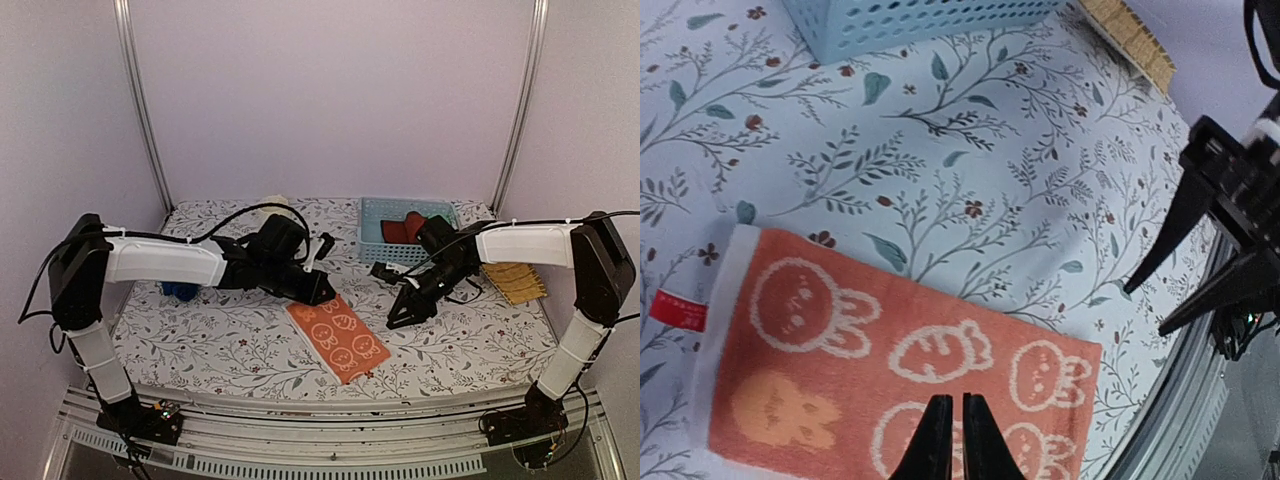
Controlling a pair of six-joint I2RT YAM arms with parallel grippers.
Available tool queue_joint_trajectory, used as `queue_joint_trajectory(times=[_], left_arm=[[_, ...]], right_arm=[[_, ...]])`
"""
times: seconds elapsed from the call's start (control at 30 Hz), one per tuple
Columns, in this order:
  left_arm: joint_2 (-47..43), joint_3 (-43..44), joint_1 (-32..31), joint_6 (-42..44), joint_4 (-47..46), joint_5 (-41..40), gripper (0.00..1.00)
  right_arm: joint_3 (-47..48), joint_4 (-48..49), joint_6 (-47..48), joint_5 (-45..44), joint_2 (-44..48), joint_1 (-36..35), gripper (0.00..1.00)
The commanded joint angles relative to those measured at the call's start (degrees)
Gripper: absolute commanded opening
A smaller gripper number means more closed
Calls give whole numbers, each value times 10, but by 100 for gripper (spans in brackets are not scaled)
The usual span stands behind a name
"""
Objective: Roll the towels
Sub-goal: Smooth out the towel at the center of the board.
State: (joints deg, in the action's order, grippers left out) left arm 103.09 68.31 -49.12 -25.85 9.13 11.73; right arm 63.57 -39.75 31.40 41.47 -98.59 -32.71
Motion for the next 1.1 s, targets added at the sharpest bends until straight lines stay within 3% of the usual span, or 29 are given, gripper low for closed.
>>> queue_joint_trajectory(times=[0.0,0.37,0.57,0.7,1.07], left_arm=[[21,-38,-56,-33,-22,21,6],[75,-82,-127,-24,-31,70,3],[15,-85,-145,-20,-17,8,4],[-7,-82,-170,-12,-48,40,2],[89,-99,-195,-21,-80,84,0]], right_arm=[[15,1,11,4,-10,-2,33],[13,0,14,-6,-15,-2,33],[11,0,13,-9,-15,-2,33],[10,0,13,-10,-12,-2,33],[6,2,13,-15,-8,-2,33]])
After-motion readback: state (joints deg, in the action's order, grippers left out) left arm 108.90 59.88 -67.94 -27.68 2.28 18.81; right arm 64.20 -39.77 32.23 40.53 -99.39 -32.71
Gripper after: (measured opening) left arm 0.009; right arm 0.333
